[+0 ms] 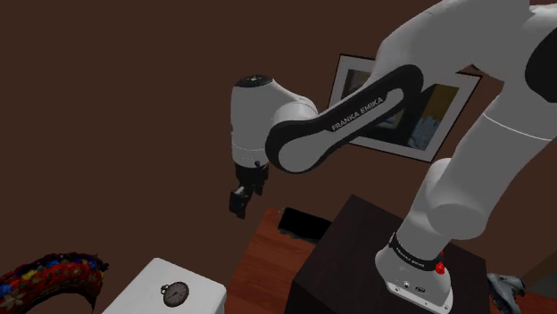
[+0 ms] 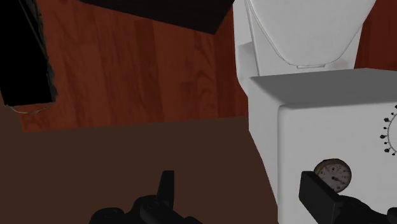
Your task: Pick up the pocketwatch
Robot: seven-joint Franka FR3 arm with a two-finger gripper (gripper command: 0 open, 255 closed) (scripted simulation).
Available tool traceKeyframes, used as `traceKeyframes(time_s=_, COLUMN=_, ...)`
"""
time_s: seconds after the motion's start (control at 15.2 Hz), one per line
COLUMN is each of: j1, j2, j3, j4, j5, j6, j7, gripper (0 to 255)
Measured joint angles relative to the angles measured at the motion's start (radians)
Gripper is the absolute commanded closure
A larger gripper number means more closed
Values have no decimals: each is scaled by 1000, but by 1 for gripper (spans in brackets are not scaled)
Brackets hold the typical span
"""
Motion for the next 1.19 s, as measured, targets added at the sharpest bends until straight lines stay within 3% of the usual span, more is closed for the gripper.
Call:
traceKeyframes(time_s=0.2, j1=11, j2=128, j3=23, j4=61, j5=-71, j6=53, j7=77, gripper=0)
traceKeyframes(time_s=0.59, j1=80, j2=372, j3=19, j4=201, j5=-222, j6=121, j7=226, gripper=0)
traceKeyframes(time_s=1.19, j1=248, j2=719, j3=-50, j4=508, j5=-368, j6=138, j7=357, gripper=0)
